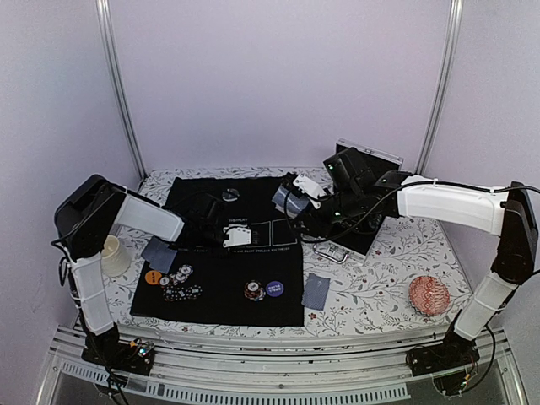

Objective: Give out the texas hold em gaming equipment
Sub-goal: Flop the poker card into the community card area.

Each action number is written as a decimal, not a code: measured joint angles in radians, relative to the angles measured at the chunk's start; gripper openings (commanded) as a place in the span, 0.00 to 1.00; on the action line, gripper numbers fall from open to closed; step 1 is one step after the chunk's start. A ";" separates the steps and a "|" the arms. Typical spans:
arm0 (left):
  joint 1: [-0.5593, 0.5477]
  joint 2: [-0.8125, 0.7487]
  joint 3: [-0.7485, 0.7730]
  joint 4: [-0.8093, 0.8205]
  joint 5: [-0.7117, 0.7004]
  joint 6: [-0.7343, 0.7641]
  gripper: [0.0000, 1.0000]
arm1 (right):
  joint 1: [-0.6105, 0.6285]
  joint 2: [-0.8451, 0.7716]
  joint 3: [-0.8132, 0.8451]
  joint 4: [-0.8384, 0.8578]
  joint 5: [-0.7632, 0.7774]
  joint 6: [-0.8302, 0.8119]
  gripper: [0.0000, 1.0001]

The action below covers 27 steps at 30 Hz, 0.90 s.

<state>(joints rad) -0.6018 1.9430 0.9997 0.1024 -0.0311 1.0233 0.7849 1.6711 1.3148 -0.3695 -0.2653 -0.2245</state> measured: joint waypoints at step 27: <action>0.052 -0.192 0.333 -0.280 0.418 -0.631 0.76 | 0.000 0.000 -0.007 0.003 0.001 0.000 0.37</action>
<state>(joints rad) -0.5499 1.7515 1.3327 -0.1772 0.3870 0.3923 0.7849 1.6707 1.3075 -0.3664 -0.2646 -0.2245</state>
